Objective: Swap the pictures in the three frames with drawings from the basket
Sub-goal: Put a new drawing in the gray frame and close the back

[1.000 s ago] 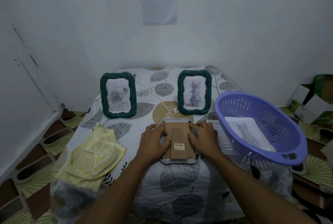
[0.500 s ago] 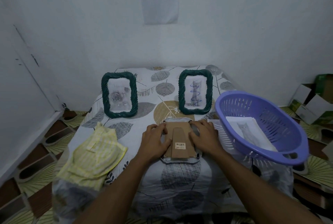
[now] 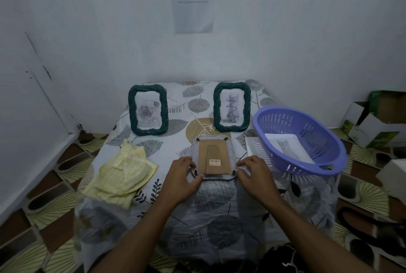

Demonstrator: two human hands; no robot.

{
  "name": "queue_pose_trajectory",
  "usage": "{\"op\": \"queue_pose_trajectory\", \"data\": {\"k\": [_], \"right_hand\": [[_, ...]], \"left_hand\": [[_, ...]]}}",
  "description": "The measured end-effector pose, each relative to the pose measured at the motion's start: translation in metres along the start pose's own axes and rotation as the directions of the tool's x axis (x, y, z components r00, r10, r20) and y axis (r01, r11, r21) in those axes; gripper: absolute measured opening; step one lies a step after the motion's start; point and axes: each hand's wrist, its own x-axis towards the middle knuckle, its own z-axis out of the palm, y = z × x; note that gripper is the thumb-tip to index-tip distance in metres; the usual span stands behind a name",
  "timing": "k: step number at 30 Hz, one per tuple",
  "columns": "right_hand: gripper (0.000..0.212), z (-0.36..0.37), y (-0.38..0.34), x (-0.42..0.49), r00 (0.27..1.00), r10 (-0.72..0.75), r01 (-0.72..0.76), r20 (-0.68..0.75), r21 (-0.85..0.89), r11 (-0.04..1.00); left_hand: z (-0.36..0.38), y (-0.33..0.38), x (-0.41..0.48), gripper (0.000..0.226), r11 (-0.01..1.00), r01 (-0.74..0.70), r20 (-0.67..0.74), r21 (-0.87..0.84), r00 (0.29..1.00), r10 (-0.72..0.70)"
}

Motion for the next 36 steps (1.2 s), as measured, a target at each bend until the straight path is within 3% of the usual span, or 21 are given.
{"op": "queue_pose_trajectory", "data": {"k": [8,15,19,30,36], "right_hand": [[0.022,0.006,-0.011,-0.02,0.995,0.098,-0.098,-0.005,0.037,0.994],[0.022,0.011,-0.014,-0.018,0.989,0.147,-0.147,0.012,0.026,0.989],[0.021,0.011,-0.014,-0.019,0.989,0.15,-0.15,0.012,0.099,0.984],[0.022,0.005,-0.02,-0.018,0.985,0.16,-0.163,0.065,0.041,0.986],[0.025,0.004,-0.023,0.002,0.977,0.205,-0.209,0.057,0.078,0.975]], "left_hand": [[-0.002,0.01,-0.008,0.027,0.976,0.126,-0.044,-0.177,0.99,-0.135],[0.003,0.01,-0.009,0.024,0.961,0.152,-0.04,-0.232,0.985,-0.166],[0.002,0.011,-0.01,0.023,0.964,0.137,-0.05,-0.229,0.987,-0.152],[-0.002,0.012,-0.011,0.024,0.972,0.122,-0.043,-0.2,0.99,-0.133],[0.003,0.016,0.008,0.036,0.993,0.1,-0.089,-0.063,0.99,-0.105]]}}
